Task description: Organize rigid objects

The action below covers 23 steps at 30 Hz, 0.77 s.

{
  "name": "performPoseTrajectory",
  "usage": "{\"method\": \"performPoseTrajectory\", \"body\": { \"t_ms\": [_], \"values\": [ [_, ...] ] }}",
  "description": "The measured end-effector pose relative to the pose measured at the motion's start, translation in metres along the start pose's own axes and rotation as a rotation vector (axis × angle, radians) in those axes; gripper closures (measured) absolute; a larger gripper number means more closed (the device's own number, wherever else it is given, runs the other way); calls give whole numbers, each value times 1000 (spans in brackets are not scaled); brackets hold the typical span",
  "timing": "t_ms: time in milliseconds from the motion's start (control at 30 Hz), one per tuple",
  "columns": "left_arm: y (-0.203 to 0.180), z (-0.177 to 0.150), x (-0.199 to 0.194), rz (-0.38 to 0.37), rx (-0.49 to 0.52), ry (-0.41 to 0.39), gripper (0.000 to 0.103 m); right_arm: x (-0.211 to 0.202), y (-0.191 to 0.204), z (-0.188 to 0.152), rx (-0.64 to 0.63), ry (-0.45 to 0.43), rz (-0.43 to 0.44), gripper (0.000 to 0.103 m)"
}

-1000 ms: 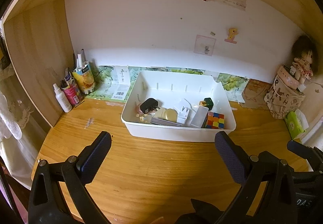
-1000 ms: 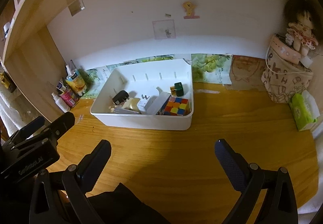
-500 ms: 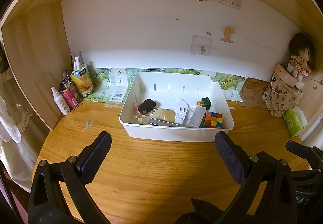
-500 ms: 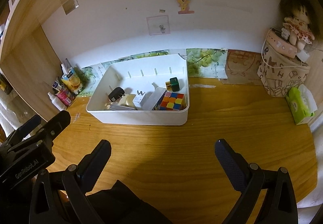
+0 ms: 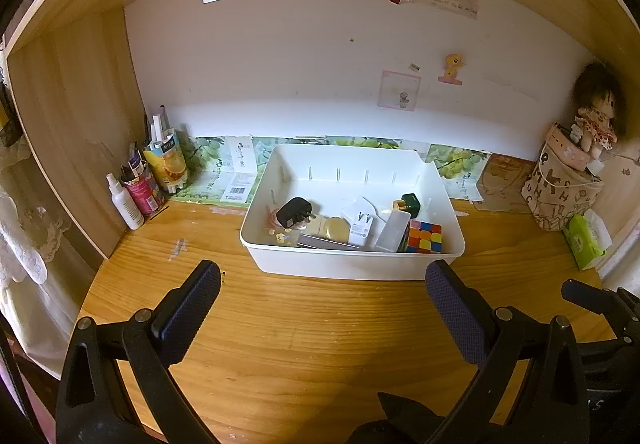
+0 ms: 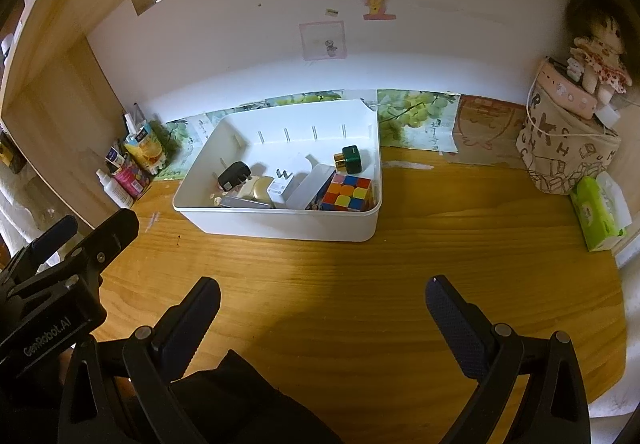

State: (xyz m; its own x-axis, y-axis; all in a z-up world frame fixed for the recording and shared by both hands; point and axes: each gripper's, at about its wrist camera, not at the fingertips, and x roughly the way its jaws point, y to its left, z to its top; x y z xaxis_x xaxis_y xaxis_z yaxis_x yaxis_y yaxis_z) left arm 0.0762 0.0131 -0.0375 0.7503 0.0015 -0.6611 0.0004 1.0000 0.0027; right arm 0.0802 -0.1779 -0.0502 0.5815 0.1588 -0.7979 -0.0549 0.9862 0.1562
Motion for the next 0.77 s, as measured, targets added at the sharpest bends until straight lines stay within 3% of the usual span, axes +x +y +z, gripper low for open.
{"method": "performPoseTrajectory", "body": {
  "t_ms": [767],
  "values": [
    [-1, -2, -1, 3, 2, -2, 1, 4, 0, -2, -4, 30, -4, 0]
  ]
}}
